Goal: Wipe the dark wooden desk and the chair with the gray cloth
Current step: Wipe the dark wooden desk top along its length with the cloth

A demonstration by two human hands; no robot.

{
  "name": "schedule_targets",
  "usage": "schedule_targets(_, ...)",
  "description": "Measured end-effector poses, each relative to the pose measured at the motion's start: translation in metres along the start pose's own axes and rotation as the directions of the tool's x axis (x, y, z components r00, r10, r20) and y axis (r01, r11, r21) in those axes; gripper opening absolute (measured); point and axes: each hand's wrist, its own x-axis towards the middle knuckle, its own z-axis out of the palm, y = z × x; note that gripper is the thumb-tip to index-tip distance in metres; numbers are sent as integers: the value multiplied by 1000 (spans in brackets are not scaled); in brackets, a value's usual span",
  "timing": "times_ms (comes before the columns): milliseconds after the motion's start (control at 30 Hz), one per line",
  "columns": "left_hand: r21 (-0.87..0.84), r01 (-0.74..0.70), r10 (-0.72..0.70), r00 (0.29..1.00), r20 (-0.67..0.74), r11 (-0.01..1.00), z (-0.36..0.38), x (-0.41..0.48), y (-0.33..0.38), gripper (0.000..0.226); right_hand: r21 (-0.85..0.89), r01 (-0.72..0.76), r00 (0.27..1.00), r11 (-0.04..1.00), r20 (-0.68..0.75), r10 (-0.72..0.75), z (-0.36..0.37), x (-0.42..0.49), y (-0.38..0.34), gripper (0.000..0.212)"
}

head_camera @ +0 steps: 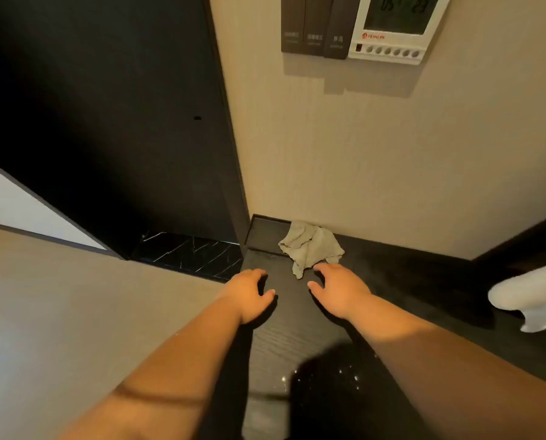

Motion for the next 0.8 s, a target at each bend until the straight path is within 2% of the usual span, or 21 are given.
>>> schedule_targets(100, -10, 13, -14, 999, -46, 1000, -6, 12, -2, 64, 0, -9, 994, 1000, -107, 9, -7, 23, -2, 45)
schedule_targets(167, -1, 32, -32, 997, -70, 999, -11, 21, -2, 60, 14, -24, 993, 1000, -116, 26, -13, 36, -5, 46)
schedule_targets(367, 37, 18, -13, 993, -120, 999, -17, 49, -2, 54, 13, -92, 996, 996, -13, 92, -13, 71, -7, 77)
schedule_targets(467, 86, 2, 8, 993, -117, 996, -13, 59, -5, 54, -6, -112, 994, 994, 20, 112, -6, 83, -5, 80)
schedule_targets(600, 148, 5, 15, 991, -135, 989, -8, 67, -7, 54, 18, -105, 994, 994, -17, 106, -1, 89, -1, 65)
schedule_targets(700, 151, 7, 14, 991, -136, 988, -8, 70, -6, 52, -15, -51, 997, 999, -54, 50, 1, 91, -2, 29)
schedule_targets(800, 153, 8, 11, 992, -122, 988, -9, 69, -4, 52, -38, -32, 997, 999, -73, 30, 2, 90, -6, 22)
